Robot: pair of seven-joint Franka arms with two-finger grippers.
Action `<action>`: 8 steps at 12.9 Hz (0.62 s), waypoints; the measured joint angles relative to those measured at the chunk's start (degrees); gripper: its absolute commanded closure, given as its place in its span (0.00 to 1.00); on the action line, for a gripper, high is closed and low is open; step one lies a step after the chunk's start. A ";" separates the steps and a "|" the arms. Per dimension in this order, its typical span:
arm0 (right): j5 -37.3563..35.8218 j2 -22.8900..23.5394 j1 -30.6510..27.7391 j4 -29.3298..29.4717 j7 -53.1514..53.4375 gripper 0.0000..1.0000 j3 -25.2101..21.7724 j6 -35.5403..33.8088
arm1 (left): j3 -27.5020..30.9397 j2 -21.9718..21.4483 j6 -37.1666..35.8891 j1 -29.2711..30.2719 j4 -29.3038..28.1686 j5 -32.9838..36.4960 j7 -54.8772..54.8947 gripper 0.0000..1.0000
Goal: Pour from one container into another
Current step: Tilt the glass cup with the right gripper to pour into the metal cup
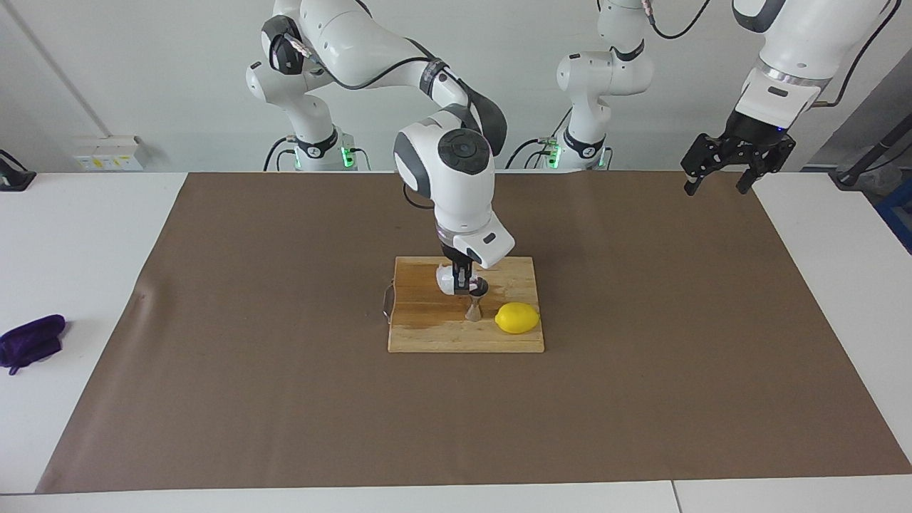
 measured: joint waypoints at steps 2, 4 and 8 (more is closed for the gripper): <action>-0.06 0.03 0.02 0.01 -0.15 1.00 0.02 -0.02 | 0.00 0.00 0.00 0.00 0.00 0.00 0.00 0.00; -0.08 0.03 0.12 0.05 -1.52 1.00 0.09 -0.54 | 0.00 -0.01 0.00 0.00 0.00 0.00 0.00 0.00; -0.11 0.04 0.17 0.19 -5.69 1.00 0.05 -2.35 | 0.00 -0.01 0.00 0.00 0.00 0.00 0.00 0.00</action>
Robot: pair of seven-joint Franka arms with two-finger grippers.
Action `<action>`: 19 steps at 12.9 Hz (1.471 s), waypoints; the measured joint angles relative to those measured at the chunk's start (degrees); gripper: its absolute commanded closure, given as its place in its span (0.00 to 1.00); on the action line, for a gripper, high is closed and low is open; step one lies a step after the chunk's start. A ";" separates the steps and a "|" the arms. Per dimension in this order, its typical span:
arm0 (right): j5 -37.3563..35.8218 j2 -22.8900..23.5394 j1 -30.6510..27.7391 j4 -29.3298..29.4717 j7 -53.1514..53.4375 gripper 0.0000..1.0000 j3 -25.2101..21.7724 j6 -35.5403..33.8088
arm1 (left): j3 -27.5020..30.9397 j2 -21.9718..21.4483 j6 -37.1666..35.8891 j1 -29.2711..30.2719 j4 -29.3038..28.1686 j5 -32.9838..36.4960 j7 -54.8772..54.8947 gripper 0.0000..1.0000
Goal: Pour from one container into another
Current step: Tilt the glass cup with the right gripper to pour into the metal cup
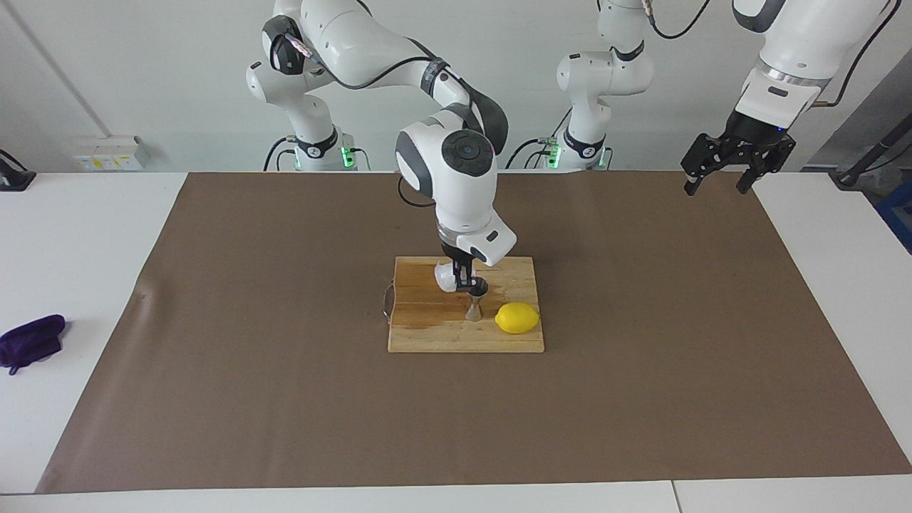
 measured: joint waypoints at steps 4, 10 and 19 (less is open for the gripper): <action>-0.02 0.00 -0.47 1.70 -2.53 1.00 -0.06 -2.34 | 0.00 0.00 0.00 0.00 0.00 0.00 0.00 0.00; -0.02 0.03 -0.47 3.59 -3.13 1.00 -0.09 -3.44 | 0.00 0.00 0.00 0.00 0.00 0.00 0.00 0.00; 2.61 0.28 -2.17 4.32 0.18 1.00 0.69 2.31 | 0.00 -0.01 0.00 0.00 0.00 0.00 0.00 0.00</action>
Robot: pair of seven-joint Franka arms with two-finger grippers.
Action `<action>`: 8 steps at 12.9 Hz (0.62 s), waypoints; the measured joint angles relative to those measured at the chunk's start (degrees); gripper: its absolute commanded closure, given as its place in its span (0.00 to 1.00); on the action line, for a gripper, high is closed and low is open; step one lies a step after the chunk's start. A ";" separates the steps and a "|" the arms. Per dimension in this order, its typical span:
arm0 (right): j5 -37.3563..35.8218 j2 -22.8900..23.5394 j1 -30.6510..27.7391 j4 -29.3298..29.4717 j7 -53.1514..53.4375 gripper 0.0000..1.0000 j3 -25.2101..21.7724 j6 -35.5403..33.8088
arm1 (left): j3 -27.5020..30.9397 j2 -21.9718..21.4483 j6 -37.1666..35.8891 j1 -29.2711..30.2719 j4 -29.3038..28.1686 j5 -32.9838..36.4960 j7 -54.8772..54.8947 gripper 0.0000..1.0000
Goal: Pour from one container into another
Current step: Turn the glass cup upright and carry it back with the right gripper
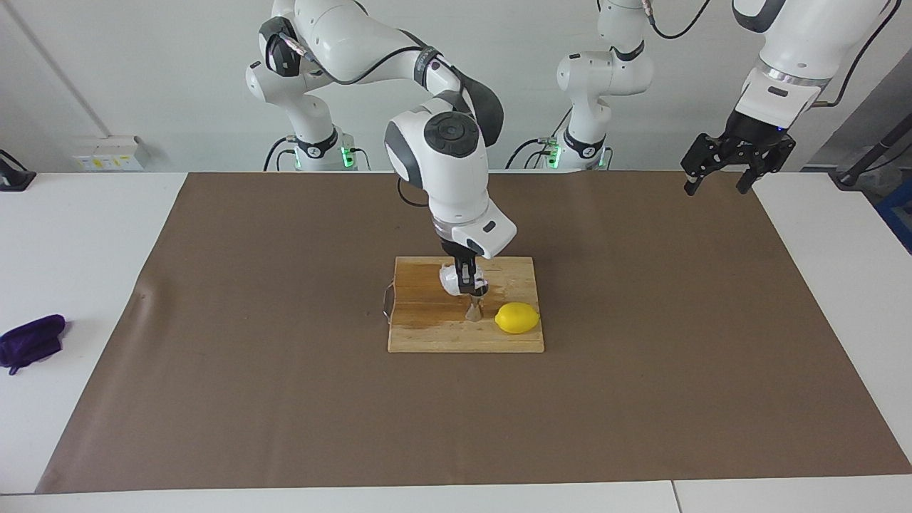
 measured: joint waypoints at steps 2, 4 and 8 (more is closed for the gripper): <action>1.05 -0.01 -0.21 0.16 0.00 1.00 0.03 0.52 | 0.00 0.00 0.00 0.00 0.00 0.00 0.00 0.00; 2.52 -0.23 -0.68 0.07 0.12 1.00 0.03 1.63 | 0.00 0.00 0.00 0.00 0.00 0.00 0.00 0.00; 10.74 -7.24 -7.88 -11.59 -1.65 1.00 -0.11 11.17 | 0.00 0.00 0.00 0.00 0.00 0.00 0.00 0.00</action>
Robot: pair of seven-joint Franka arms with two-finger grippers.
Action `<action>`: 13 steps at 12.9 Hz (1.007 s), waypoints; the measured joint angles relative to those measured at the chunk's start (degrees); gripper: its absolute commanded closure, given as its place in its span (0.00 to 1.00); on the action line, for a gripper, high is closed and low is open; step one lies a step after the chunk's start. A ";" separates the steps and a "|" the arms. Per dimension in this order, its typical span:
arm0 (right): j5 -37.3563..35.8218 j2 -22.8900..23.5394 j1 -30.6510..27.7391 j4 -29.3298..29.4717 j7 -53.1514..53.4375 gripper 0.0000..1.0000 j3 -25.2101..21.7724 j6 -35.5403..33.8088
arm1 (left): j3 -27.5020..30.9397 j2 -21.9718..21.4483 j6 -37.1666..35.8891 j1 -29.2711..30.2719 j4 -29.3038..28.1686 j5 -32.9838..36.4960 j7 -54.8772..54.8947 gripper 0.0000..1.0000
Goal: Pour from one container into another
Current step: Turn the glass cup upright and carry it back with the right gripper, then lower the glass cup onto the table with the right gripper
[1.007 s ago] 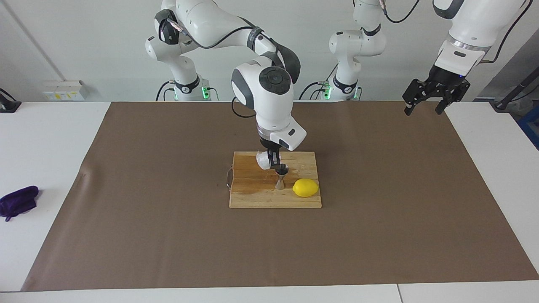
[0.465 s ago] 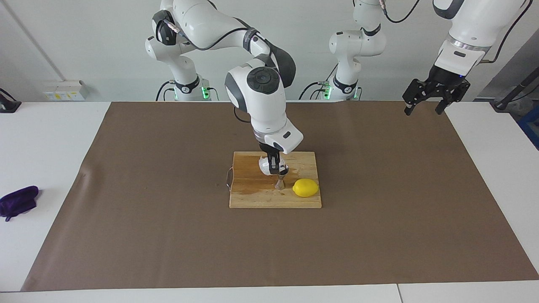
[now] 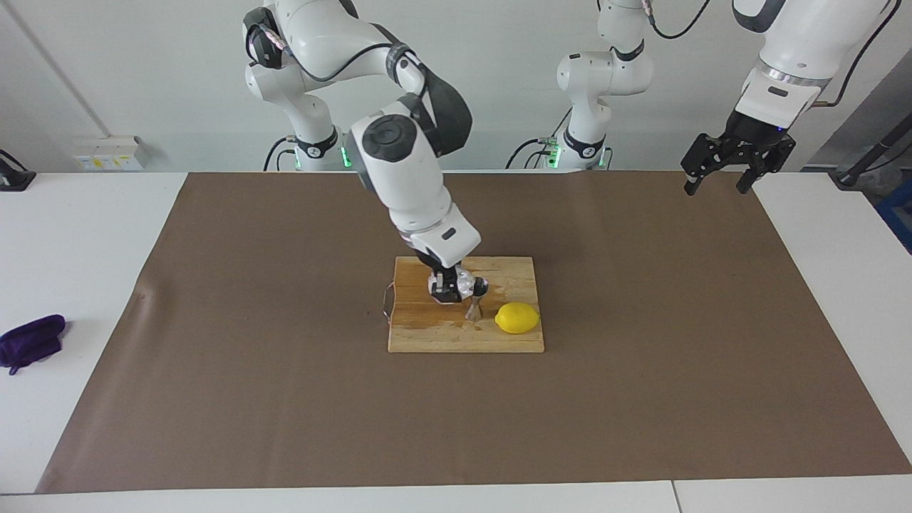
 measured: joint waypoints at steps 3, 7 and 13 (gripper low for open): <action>7.34 -7.01 -9.05 -12.04 -10.43 1.00 -0.13 3.96 | 0.00 0.00 0.00 0.00 0.00 0.00 0.00 0.00; 16.86 -10.25 -23.99 -20.20 -23.41 1.00 -0.21 4.03 | 0.00 0.00 0.00 0.00 0.00 0.00 0.00 0.00; 23.53 -12.49 -46.45 -29.29 -43.79 1.00 -0.18 -3.15 | 0.00 0.00 0.00 0.00 0.00 0.00 0.00 0.00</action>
